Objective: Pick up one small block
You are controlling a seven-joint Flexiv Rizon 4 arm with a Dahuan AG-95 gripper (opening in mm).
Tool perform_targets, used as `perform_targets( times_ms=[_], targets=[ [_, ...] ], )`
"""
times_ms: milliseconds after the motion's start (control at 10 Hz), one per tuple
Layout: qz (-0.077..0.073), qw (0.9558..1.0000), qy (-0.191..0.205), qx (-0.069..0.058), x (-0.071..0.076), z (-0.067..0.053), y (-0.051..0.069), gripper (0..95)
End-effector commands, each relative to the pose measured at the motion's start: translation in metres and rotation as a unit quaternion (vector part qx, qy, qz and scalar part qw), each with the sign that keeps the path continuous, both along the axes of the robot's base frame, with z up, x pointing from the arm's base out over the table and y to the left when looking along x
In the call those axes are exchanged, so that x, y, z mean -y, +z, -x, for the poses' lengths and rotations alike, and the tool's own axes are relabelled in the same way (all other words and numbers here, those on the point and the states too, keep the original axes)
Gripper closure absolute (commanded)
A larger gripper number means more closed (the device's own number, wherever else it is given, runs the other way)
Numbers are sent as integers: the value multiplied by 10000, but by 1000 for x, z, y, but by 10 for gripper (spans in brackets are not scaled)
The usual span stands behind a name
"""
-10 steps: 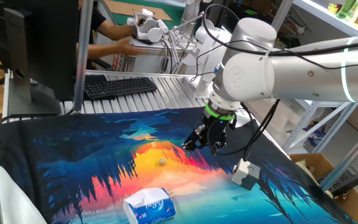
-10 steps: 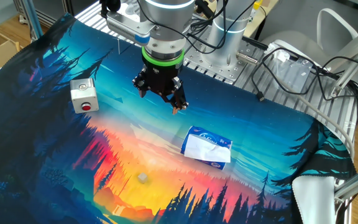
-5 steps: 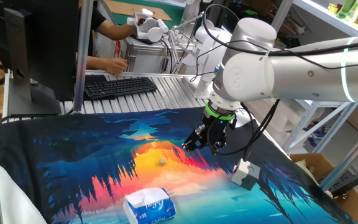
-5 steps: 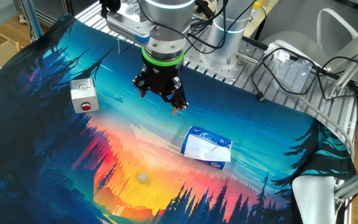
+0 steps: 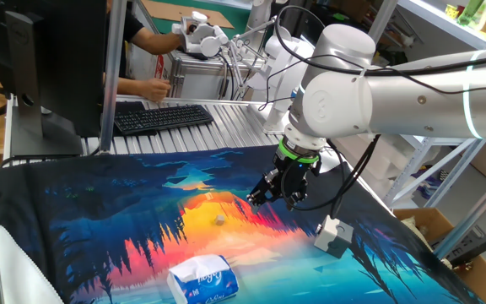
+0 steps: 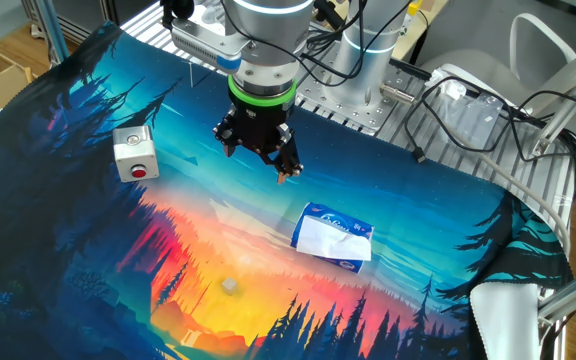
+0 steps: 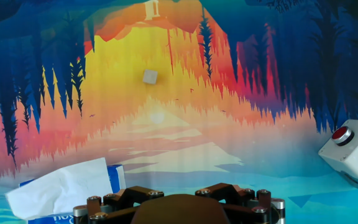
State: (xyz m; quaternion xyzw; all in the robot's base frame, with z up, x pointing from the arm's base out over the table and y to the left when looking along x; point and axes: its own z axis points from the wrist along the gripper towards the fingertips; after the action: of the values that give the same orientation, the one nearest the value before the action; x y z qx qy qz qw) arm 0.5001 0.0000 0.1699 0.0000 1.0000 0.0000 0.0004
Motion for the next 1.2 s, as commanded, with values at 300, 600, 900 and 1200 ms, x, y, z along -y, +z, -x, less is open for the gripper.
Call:
perform_targets(
  times_ms=[300, 600, 900, 1200],
  targets=[
    [290, 9921, 1214, 121, -1, -1, -2, 950],
    [282, 9921, 1214, 117, -1, -1, -2, 950],
    [283, 9921, 1214, 118, -1, -1, -2, 950],
    [285, 9921, 1214, 112, -1, -1, -2, 950]
  ],
)
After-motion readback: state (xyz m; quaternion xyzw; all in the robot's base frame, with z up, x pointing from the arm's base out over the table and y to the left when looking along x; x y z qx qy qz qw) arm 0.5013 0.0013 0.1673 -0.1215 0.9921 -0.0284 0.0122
